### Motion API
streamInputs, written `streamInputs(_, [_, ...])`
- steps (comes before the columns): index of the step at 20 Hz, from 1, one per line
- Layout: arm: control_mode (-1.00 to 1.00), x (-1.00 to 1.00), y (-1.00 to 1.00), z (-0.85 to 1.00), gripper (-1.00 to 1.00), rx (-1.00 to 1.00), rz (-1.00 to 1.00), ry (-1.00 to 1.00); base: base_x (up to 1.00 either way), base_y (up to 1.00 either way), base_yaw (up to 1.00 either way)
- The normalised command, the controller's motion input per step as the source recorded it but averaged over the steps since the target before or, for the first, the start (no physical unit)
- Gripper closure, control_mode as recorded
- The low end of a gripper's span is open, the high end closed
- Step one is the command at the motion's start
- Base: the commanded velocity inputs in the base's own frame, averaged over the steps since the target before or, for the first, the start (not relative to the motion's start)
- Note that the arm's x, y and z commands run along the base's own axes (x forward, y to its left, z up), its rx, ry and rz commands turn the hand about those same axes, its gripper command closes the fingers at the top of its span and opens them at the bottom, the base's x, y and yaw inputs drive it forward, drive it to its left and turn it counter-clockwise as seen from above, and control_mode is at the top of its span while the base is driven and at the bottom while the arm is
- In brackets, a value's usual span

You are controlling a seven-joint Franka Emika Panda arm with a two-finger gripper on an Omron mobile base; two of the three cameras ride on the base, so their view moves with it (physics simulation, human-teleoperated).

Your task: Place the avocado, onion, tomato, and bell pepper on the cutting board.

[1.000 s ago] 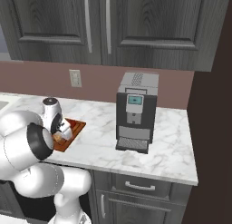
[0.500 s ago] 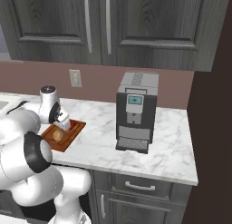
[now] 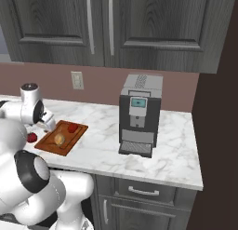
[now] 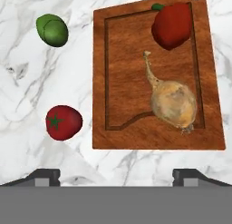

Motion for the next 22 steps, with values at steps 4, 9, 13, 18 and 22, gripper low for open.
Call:
streamInputs(4, [-1.0,-0.13,0.84,0.0,-1.0,-0.02,0.1,0.0,0.0,0.0,0.0])
streamInputs(9, [-1.0,0.24,0.77,-0.08,-1.0,-0.06,0.03,-0.03,0.0,0.0,0.0])
streamInputs(13, [-1.0,0.48,0.36,-0.11,-1.0,-0.09,0.0,-0.04,0.0,0.0,0.0])
streamInputs(18, [-1.0,0.19,0.01,-0.11,-1.0,-0.09,0.0,0.0,0.0,0.0,0.0])
streamInputs(22, [-1.0,0.05,0.0,-0.17,-1.0,-0.1,0.01,0.0,0.0,0.0,0.0])
